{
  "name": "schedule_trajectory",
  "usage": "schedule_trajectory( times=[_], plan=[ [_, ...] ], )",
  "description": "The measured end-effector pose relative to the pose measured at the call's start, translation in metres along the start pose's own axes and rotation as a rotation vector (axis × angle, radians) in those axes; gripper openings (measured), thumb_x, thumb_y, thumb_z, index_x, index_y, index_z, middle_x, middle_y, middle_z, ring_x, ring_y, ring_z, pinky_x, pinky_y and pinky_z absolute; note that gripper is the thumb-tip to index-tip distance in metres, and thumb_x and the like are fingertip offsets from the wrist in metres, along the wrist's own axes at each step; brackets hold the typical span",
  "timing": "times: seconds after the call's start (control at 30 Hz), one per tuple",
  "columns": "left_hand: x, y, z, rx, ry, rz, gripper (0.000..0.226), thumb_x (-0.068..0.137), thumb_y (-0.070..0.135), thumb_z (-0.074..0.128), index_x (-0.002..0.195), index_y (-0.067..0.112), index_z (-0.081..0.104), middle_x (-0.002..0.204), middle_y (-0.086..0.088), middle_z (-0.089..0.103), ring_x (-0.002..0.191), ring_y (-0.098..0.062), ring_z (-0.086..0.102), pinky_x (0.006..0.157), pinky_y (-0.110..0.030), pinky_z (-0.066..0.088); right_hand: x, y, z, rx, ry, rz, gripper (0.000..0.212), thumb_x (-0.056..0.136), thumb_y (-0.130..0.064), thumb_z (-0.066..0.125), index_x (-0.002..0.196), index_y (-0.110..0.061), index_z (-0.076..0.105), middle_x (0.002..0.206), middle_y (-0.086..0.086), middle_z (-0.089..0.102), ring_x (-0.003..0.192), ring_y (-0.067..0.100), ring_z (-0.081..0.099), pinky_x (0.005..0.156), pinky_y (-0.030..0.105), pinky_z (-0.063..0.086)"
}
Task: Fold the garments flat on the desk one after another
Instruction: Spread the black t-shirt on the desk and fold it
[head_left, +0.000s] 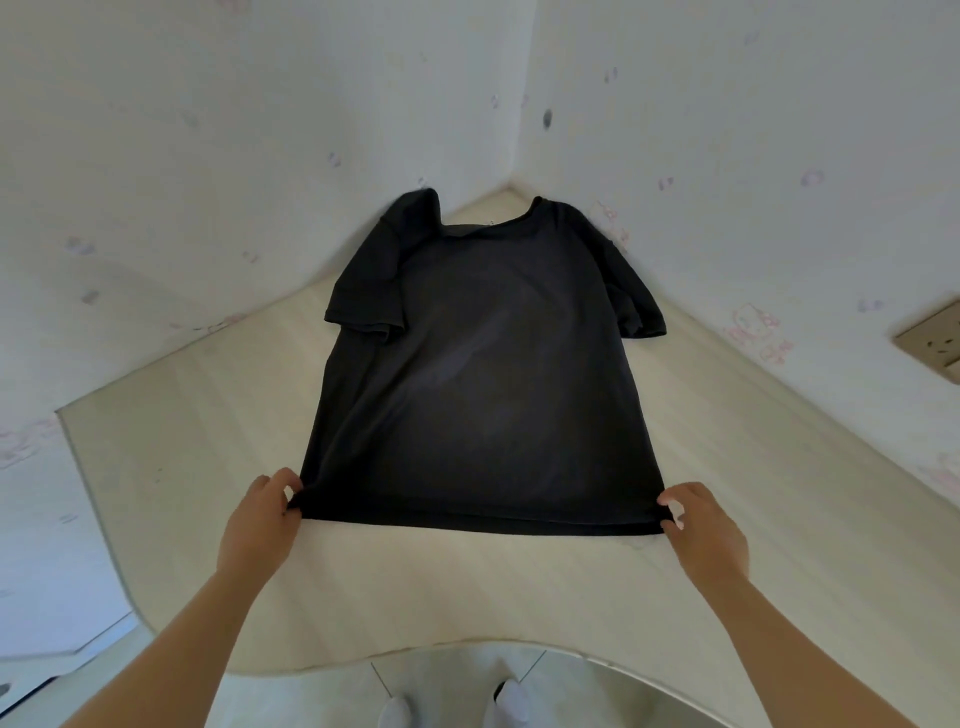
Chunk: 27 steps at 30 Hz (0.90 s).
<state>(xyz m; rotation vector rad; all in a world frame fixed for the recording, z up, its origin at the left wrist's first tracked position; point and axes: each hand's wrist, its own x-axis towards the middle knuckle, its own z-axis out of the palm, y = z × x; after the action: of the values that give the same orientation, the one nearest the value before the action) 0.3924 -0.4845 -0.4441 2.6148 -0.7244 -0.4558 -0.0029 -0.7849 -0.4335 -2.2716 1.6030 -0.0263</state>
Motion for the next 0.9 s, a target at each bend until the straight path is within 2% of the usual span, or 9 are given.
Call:
schedule_trajectory(
  times=[0.13, 0.2, 0.3, 0.4, 0.5, 0.6, 0.7, 0.83, 0.9],
  plan=[
    [-0.001, 0.011, -0.012, 0.039, 0.106, 0.077, 0.020, 0.086, -0.001, 0.051, 0.083, 0.018, 0.047, 0.076, 0.002, 0.048, 0.057, -0.019, 0.049, 0.047, -0.030, 0.036, 0.003, 0.001, -0.009, 0.037, -0.011, 0.020, 0.008, 0.095, -0.020, 0.050, 0.092, -0.028, 0.051, 0.088, -0.003, 0.058, 0.068, 0.016, 0.056, 0.058, 0.030, 0.040],
    [0.001, 0.016, -0.020, 0.013, 0.193, 0.065, 0.017, 0.089, 0.000, 0.046, 0.089, 0.017, 0.043, 0.082, 0.002, 0.047, 0.056, -0.021, 0.048, 0.048, -0.032, 0.036, 0.005, -0.007, -0.016, 0.182, 0.144, 0.116, 0.006, 0.096, -0.017, 0.044, 0.096, -0.023, 0.042, 0.073, 0.005, 0.056, 0.062, 0.026, 0.054, 0.056, 0.034, 0.039],
    [-0.005, 0.013, -0.019, -0.070, 0.285, 0.008, 0.026, 0.090, -0.002, 0.042, 0.100, 0.022, 0.047, 0.092, -0.004, 0.044, 0.056, -0.025, 0.048, 0.052, -0.034, 0.039, 0.001, -0.005, -0.020, 0.333, 0.264, 0.252, 0.023, 0.093, -0.007, 0.036, 0.103, -0.027, 0.041, 0.074, 0.009, 0.058, 0.062, 0.031, 0.056, 0.051, 0.033, 0.040],
    [-0.009, 0.000, -0.005, -0.219, 0.213, -0.147, 0.027, 0.090, -0.004, 0.043, 0.084, 0.018, 0.056, 0.103, -0.008, 0.040, 0.062, -0.031, 0.053, 0.064, -0.042, 0.049, -0.005, 0.007, -0.019, 0.387, 0.097, 0.259, 0.035, 0.090, 0.002, 0.035, 0.088, -0.029, 0.052, 0.073, 0.013, 0.064, 0.059, 0.029, 0.061, 0.053, 0.035, 0.045],
    [-0.022, -0.014, 0.003, -0.348, 0.147, -0.169, 0.026, 0.091, -0.004, 0.041, 0.082, 0.011, 0.061, 0.108, -0.006, 0.039, 0.074, -0.031, 0.057, 0.078, -0.044, 0.051, -0.019, 0.017, -0.025, 0.447, 0.180, 0.177, 0.041, 0.087, 0.009, 0.034, 0.085, -0.026, 0.056, 0.072, 0.012, 0.063, 0.065, 0.029, 0.061, 0.056, 0.034, 0.042],
    [-0.043, -0.034, 0.009, -0.181, -0.051, -0.101, 0.024, 0.090, -0.004, 0.044, 0.084, 0.010, 0.063, 0.104, -0.008, 0.045, 0.080, -0.023, 0.051, 0.077, -0.032, 0.040, -0.028, 0.037, -0.020, 0.316, 0.049, 0.138, 0.047, 0.082, 0.017, 0.038, 0.077, -0.023, 0.062, 0.080, 0.010, 0.064, 0.072, 0.028, 0.061, 0.059, 0.032, 0.041],
    [-0.053, -0.046, 0.006, -0.015, -0.282, -0.032, 0.029, 0.090, 0.002, 0.051, 0.070, 0.020, 0.061, 0.093, -0.007, 0.049, 0.080, -0.019, 0.050, 0.073, -0.025, 0.035, -0.032, 0.061, -0.013, 0.158, -0.127, 0.109, 0.049, 0.078, 0.023, 0.041, 0.083, -0.017, 0.070, 0.099, 0.011, 0.065, 0.092, 0.032, 0.061, 0.079, 0.025, 0.038],
    [-0.049, -0.037, -0.014, 0.176, -0.632, 0.026, 0.030, 0.086, 0.014, 0.055, 0.057, 0.020, 0.052, 0.067, 0.004, 0.049, 0.071, -0.015, 0.047, 0.059, -0.015, 0.034, -0.025, 0.070, -0.031, -0.033, -0.458, 0.266, 0.043, 0.073, 0.019, 0.052, 0.079, -0.021, 0.068, 0.103, 0.012, 0.060, 0.072, 0.022, 0.058, 0.054, 0.014, 0.041],
    [-0.047, -0.030, -0.027, 0.228, -0.805, 0.010, 0.026, 0.079, 0.023, 0.059, 0.053, 0.029, 0.060, 0.067, 0.013, 0.059, 0.070, -0.008, 0.054, 0.063, -0.011, 0.039, -0.021, 0.069, -0.037, -0.074, -0.630, 0.349, 0.044, 0.057, 0.022, 0.069, 0.086, -0.011, 0.075, 0.119, 0.019, 0.057, 0.092, 0.033, 0.062, 0.067, 0.021, 0.052]
  ],
)
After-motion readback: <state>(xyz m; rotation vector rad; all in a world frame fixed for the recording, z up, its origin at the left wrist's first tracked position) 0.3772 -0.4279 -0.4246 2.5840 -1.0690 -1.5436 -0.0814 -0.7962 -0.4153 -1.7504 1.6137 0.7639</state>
